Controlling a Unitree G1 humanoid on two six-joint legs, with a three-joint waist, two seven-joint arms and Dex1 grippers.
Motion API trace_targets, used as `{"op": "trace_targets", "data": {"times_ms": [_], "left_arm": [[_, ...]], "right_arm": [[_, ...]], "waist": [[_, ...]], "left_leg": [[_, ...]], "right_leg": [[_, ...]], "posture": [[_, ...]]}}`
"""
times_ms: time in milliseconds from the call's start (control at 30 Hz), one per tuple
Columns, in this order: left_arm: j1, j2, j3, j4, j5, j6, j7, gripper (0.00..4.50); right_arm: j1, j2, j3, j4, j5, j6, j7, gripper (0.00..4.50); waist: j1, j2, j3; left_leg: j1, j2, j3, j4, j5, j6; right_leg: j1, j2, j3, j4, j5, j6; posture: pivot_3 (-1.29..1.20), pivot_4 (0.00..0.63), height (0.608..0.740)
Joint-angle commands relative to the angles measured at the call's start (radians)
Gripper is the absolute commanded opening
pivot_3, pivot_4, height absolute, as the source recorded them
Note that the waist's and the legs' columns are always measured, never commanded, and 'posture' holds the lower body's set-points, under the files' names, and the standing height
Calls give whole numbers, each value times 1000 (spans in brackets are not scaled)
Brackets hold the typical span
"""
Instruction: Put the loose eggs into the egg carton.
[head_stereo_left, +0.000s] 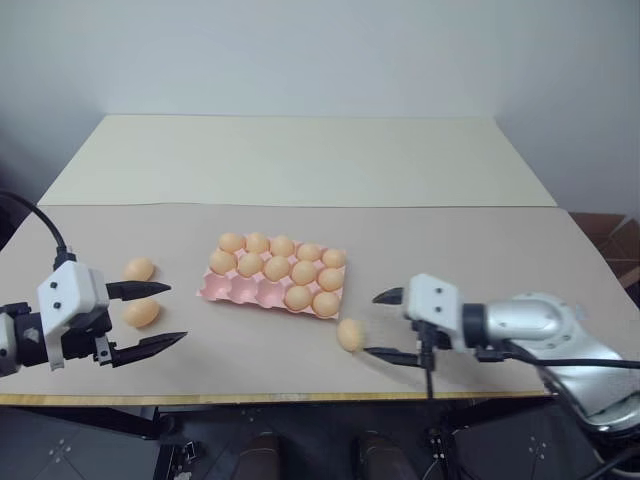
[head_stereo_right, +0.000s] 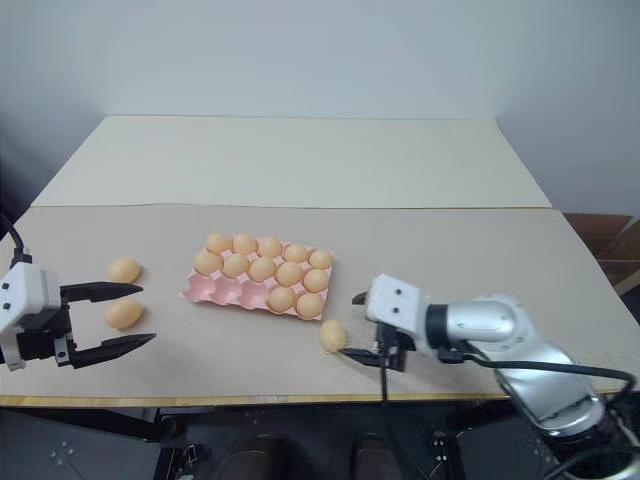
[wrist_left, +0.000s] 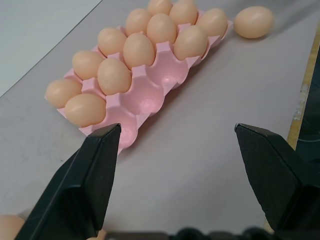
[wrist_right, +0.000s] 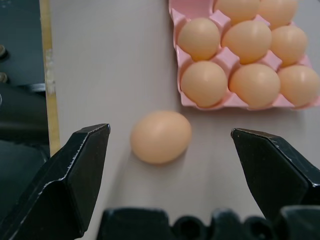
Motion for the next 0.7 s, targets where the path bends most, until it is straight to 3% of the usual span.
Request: {"op": "trace_targets", "data": {"times_ms": [33, 500, 600, 700], "left_arm": [[5, 0, 7, -24, -6, -13, 7, 3956], [21, -5, 23, -9, 3, -38, 2, 3956], [28, -6, 27, -7, 5, -41, 1, 3956], [34, -5, 30, -4, 5, -45, 4, 3956]], "right_arm": [[-21, 40, 46, -6, -38, 29, -63, 4493], [-32, 143, 171, 143, -151, 33, -139, 4493], [-26, 142, 164, 135, -152, 35, -132, 3916], [-22, 139, 158, 122, -149, 44, -128, 2926]], "waist": [[1, 0, 0], [0, 0, 0], [0, 0, 0], [0, 0, 0]], "left_leg": [[0, 0, 0, 0, 0, 0], [0, 0, 0, 0, 0, 0], [0, 0, 0, 0, 0, 0], [0, 0, 0, 0, 0, 0]], "right_leg": [[0, 0, 0, 0, 0, 0], [0, 0, 0, 0, 0, 0], [0, 0, 0, 0, 0, 0], [0, 0, 0, 1, 0, 0]], "posture": [[0, 150, 740], [0, 150, 740], [0, 150, 740], [0, 150, 740]]}}
